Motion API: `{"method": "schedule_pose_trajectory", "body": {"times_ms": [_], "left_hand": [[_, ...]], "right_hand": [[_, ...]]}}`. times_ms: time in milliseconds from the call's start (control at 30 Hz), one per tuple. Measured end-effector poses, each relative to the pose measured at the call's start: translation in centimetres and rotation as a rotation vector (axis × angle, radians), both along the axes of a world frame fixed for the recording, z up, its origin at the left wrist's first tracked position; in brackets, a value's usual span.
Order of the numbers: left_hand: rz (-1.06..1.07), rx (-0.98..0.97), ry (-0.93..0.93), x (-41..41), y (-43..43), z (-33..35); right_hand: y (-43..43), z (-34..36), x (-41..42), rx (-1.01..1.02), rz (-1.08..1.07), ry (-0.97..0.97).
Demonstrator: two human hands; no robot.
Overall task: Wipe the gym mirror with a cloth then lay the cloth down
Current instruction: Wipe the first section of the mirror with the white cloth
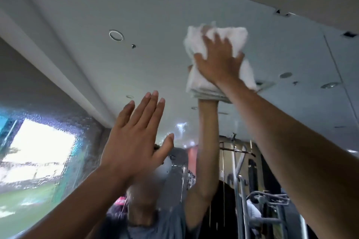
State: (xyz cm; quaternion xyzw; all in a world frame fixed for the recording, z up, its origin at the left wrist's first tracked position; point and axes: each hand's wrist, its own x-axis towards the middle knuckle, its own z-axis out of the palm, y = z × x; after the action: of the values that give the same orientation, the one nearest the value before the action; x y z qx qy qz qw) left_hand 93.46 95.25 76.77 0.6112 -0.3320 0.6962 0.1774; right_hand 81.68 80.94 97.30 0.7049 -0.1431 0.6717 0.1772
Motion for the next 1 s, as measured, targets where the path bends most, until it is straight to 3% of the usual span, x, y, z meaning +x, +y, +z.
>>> {"method": "schedule_pose_trajectory", "body": {"times_ms": [100,233,300,433,500,567,633,767,867,1000], "left_hand": [[0.010,-0.013,0.023,0.5,0.5,-1.0],[0.009,0.001,0.008,1.1,0.8,-3.1],[0.005,0.006,0.002,1.0,0.9,-3.3],[-0.018,0.008,0.023,0.9,0.8,-3.3],[-0.031,0.002,0.022,0.8,0.8,-3.3],[-0.048,-0.002,0.014,0.7,0.9,-3.2],[-0.059,-0.013,0.001,0.7,1.0,-3.2],[-0.074,-0.023,0.004,0.8,0.8,-3.9],[-0.082,-0.023,0.001,0.8,0.7,-4.2],[-0.102,-0.034,-0.005,0.9,0.8,-4.0]], "right_hand": [[1.6,-5.6,0.5,-0.301,-0.049,0.203],[-3.4,-10.9,-3.4,-0.634,-0.062,0.472],[-6.5,-10.2,-5.7,-0.545,-0.075,0.438],[-5.2,-6.9,-3.8,0.046,-0.052,-0.049],[-1.8,-6.7,-1.2,0.173,-0.040,-0.137],[0.6,-9.0,0.7,0.067,-0.026,-0.054],[1.4,-13.0,1.3,-0.205,-0.057,0.053],[-2.6,-18.2,-1.8,-0.556,-0.080,0.349],[-5.6,-15.4,-3.9,-0.459,-0.115,0.312],[-2.0,-11.7,-1.2,0.059,-0.080,-0.075]]}}
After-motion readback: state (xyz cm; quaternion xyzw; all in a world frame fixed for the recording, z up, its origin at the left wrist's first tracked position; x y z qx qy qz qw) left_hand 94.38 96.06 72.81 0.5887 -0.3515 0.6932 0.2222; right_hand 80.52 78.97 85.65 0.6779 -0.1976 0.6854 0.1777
